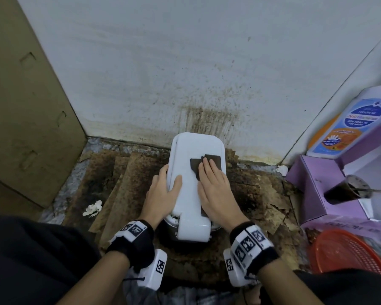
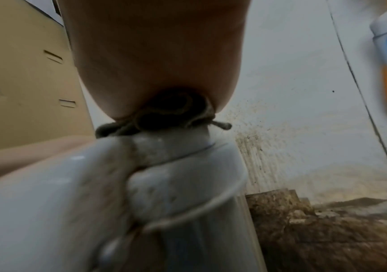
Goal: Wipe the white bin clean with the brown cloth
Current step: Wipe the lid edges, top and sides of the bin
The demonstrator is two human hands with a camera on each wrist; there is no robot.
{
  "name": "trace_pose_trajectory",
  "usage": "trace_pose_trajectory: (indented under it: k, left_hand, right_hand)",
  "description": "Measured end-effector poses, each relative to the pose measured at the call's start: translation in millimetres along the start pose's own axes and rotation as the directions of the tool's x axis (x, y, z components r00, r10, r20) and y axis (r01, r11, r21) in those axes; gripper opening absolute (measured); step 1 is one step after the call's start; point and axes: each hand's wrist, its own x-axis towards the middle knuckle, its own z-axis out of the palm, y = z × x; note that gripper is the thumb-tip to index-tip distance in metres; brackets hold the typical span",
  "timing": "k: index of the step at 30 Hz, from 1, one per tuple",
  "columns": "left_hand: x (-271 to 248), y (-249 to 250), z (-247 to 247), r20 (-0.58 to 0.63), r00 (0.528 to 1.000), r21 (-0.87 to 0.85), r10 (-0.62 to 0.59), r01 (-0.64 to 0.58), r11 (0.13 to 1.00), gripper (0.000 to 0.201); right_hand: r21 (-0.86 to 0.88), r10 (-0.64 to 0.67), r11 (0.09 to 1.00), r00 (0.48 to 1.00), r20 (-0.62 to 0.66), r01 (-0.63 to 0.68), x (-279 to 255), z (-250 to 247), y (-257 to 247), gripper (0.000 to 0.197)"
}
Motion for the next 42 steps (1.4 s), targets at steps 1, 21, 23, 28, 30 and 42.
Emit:
trace_pose_trajectory:
  k: [1,21,23,28,30,42]
  left_hand:
    - [0.3,0.2,0.2,0.002,1.000,0.004,-0.003,0.003,1.000,0.056]
    - [2.5,4.8,-7.1,0.085,0.996,0.024,-0.024,0.022,0.999,0.067]
    - [1.9,3.5,-7.1,0.088,0.996,0.021,-0.027,0.025,0.999,0.068]
    - [2.9,4.1,-6.2,0.075,0.997,0.014,-0.034,0.033,0.999,0.067]
    - [1.5,6.4,-6.2,0.072,0.997,0.000,-0.020,0.021,1.000,0.063]
    - [0.1,7.8,-7.9,0.066,0.998,-0.017,-0.007,0.009,1.000,0.061]
  right_hand:
    - [0.010,-0.010,1.000,1.000,-0.022,0.011,-12.9,2.2,-4.8,0.062]
    - [0.446,0.263,0.867,0.964,-0.036,-0.220,18.5,-2.7,10.5,0.057]
    - [0.446,0.265,0.868,0.963,-0.047,-0.217,16.5,0.9,11.2,0.057]
    - [0.521,0.271,0.833,0.959,-0.087,-0.188,-5.6,8.7,5.6,0.056]
    - [0.623,0.301,0.763,0.948,-0.107,-0.172,-14.4,9.6,3.8,0.055]
    - [0.977,0.628,-0.187,0.752,0.200,-0.104,-20.4,0.2,38.9,0.042]
